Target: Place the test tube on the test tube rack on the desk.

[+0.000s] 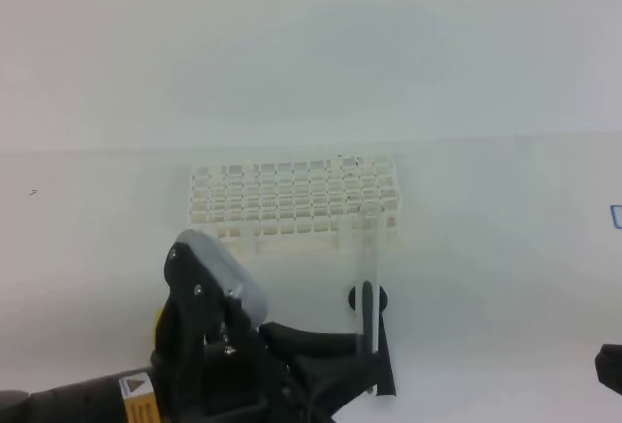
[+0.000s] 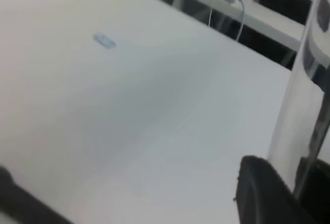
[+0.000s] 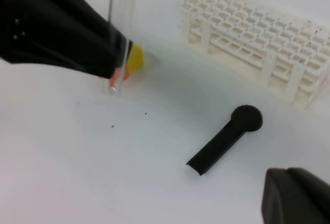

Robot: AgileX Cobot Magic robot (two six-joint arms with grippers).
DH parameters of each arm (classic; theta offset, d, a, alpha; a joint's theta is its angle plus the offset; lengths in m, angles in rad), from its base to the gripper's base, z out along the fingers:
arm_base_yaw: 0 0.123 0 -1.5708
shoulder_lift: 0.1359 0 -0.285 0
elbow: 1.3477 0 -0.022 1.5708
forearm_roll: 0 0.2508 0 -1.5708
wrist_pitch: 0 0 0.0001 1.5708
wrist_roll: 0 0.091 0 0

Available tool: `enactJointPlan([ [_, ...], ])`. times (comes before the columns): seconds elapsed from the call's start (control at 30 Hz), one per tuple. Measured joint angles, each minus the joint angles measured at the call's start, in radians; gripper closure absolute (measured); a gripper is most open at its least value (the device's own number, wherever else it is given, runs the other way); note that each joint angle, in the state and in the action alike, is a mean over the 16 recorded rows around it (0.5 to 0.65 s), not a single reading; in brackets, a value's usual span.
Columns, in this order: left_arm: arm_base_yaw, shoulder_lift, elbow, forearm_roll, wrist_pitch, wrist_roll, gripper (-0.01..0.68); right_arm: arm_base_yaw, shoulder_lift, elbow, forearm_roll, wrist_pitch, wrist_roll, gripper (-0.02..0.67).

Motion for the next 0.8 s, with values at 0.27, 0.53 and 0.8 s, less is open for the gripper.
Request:
enactJointPlan([
  [0.27, 0.0, 0.033, 0.0, 0.044, -0.007, -0.062, 0.565, 0.001, 0.001, 0.001, 0.008, -0.005, -0.063, 0.65],
  [0.53, 0.0, 0.036, 0.001, 0.043, -0.094, 0.068, 0.565, 0.001, 0.001, 0.004, 0.018, -0.001, -0.082, 0.65],
  [0.8, 0.053, 0.071, 0.067, -0.065, -0.374, 0.27, 0.585, 0.001, 0.001, 0.022, 0.071, 0.006, -0.17, 0.65],
])
